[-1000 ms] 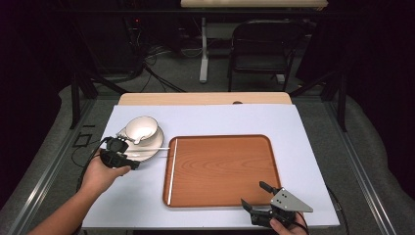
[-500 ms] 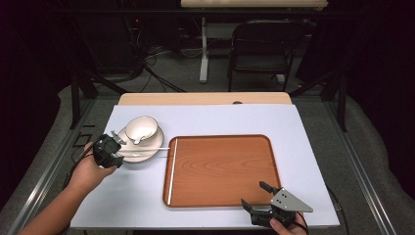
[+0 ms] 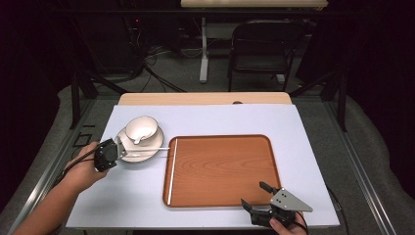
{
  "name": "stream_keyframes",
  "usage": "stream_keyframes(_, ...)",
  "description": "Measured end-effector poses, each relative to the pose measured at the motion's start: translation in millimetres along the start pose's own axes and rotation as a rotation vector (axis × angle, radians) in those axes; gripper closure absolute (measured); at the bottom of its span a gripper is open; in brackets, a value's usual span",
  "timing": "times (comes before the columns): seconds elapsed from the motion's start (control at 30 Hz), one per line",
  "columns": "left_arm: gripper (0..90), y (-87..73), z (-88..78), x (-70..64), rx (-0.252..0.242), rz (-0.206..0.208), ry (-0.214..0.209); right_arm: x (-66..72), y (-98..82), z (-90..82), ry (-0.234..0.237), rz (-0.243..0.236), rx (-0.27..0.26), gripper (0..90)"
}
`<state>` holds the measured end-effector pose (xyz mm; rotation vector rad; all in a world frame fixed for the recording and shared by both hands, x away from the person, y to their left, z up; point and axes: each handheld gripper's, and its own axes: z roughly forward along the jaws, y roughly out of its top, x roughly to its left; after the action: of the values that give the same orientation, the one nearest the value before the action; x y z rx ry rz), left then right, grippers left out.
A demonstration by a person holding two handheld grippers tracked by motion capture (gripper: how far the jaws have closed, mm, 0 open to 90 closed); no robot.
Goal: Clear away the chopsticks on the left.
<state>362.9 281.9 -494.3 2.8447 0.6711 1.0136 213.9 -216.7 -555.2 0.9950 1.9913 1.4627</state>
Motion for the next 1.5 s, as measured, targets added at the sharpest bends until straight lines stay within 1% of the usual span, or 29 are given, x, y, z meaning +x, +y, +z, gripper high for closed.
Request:
stream_keyframes(0.03,67.1,0.9,1.0,0.0,-0.003,0.013,-0.009,0.0,0.0,0.0,0.000,0.000,-0.001,14.4)
stream_keyframes(0.1,67.8,3.3,3.6,-0.7,-0.002,0.038,0.000,-0.1,0.0,0.0,0.001,0.001,0.000,14.4)
stream_keyframes(0.17,68.3,5.8,6.4,-0.7,-0.006,0.048,-0.013,-0.1,0.0,0.0,0.001,0.000,-0.001,14.4)
stream_keyframes(0.27,69.2,9.6,10.0,-1.1,-0.004,0.077,-0.010,-0.1,-0.1,-0.1,0.001,0.000,-0.001,14.4)
stream_keyframes(0.3,69.5,11.4,11.5,-0.9,0.002,0.094,-0.016,-0.3,0.0,-0.1,0.001,-0.001,-0.001,14.4)
stream_keyframes(0.33,69.9,12.7,12.9,-1.1,-0.003,0.104,-0.023,-0.2,-0.1,-0.2,0.001,0.002,-0.001,14.4)
stream_keyframes(0.43,72.1,17.0,16.5,-2.0,0.007,0.134,-0.037,-0.2,0.0,-0.2,0.002,0.002,-0.002,14.4)
stream_keyframes(0.57,73.5,20.3,20.5,-2.3,0.018,0.152,-0.037,-0.1,0.0,-0.4,0.003,0.001,-0.002,14.4)
stream_keyframes(0.63,73.5,21.4,22.1,-2.2,0.019,0.160,-0.028,-0.1,0.0,-0.4,0.004,0.001,-0.002,14.4)
stream_keyframes(0.77,73.7,23.6,24.6,-0.7,0.020,0.176,-0.034,-0.1,0.0,-0.4,0.004,0.001,-0.001,14.4)
stream_keyframes(0.87,74.3,24.7,27.2,-1.4,0.016,0.195,-0.036,0.0,0.0,-0.4,0.005,0.000,-0.001,14.4)
stream_keyframes(0.93,74.6,25.0,28.9,-1.7,0.016,0.201,-0.037,-0.1,0.0,-0.5,0.004,0.000,-0.003,14.4)
stream_keyframes(1.0,74.8,25.3,30.8,-2.1,0.014,0.209,-0.047,-0.3,-0.1,-0.4,0.003,0.001,-0.003,14.4)
stream_keyframes(1.03,74.9,25.5,31.7,-2.9,0.016,0.212,-0.041,-0.3,-0.1,-0.4,0.003,0.002,-0.003,14.4)
stream_keyframes(1.07,75.0,25.7,32.7,-3.3,0.016,0.215,-0.049,-0.3,-0.1,-0.4,0.003,0.001,-0.003,14.4)
stream_keyframes(1.1,75.2,25.9,33.3,-4.1,0.016,0.220,-0.040,-0.2,-0.1,-0.4,0.003,0.001,-0.003,14.3)
stream_keyframes(1.3,76.2,28.4,35.5,-5.2,0.009,0.230,-0.045,-0.2,-0.1,-0.4,0.005,0.003,-0.004,14.4)
stream_keyframes(1.4,77.4,29.3,36.2,-4.6,0.008,0.248,-0.045,-0.2,-0.1,-0.3,0.006,0.003,-0.004,14.4)
stream_keyframes(1.5,77.9,30.0,37.7,-5.3,0.020,0.266,-0.043,-0.2,-0.1,-0.3,0.006,0.003,-0.004,14.4)
